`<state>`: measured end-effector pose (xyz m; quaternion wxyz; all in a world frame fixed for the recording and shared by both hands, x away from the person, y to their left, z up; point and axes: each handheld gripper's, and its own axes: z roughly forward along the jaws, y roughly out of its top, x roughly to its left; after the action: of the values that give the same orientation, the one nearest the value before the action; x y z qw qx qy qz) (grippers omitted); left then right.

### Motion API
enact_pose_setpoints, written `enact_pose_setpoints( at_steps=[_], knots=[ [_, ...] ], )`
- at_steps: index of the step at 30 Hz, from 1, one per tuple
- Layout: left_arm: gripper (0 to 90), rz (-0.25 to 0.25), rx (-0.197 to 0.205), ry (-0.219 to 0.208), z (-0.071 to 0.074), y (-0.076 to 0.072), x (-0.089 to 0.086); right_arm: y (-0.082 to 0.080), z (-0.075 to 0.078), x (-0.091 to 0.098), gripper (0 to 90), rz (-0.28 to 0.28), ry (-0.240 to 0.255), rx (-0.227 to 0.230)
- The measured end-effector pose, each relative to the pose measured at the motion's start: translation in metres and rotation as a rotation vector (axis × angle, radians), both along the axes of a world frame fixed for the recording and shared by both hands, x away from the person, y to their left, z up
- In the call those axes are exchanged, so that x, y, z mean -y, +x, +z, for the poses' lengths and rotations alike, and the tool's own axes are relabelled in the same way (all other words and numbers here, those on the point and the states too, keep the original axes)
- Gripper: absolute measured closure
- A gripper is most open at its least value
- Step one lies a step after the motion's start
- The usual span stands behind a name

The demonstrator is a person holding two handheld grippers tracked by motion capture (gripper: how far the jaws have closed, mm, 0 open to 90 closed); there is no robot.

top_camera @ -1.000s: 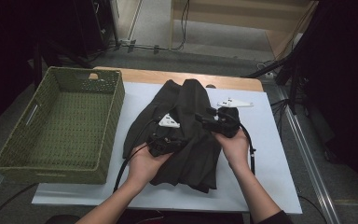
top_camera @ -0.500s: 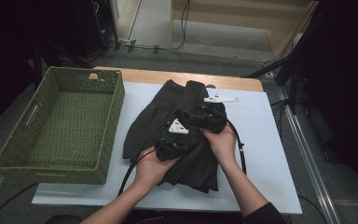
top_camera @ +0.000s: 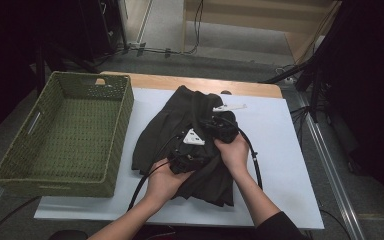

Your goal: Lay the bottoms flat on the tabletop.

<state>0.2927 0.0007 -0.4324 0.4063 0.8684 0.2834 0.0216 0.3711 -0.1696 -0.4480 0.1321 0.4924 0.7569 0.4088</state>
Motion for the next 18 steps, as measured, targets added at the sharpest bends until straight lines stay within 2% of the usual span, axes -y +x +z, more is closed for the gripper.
enact_pose_setpoints(
  at_steps=[5,6,8,11,15,18],
  knots=[
    [88.1,0.017,0.006,-0.029,0.003,0.002,-0.004,0.003,0.025,0.025,83.1,-0.040,0.073,0.038],
    [86.8,0.022,0.005,-0.042,0.005,0.003,-0.005,0.003,0.031,0.029,83.3,-0.046,0.081,0.046],
    [85.2,0.013,-0.012,-0.069,0.009,0.005,-0.009,0.003,0.042,0.036,83.6,-0.067,0.065,0.073],
    [77.9,0.013,0.005,-0.081,0.014,0.004,-0.014,0.005,0.051,0.050,83.6,-0.098,0.072,0.093],
    [59.9,0.029,0.015,-0.099,0.020,0.005,-0.020,0.008,0.058,0.066,83.5,-0.122,0.080,0.096],
    [53.9,0.046,0.016,-0.118,0.023,0.008,-0.026,0.010,0.059,0.075,83.4,-0.137,0.079,0.096]
  ],
)
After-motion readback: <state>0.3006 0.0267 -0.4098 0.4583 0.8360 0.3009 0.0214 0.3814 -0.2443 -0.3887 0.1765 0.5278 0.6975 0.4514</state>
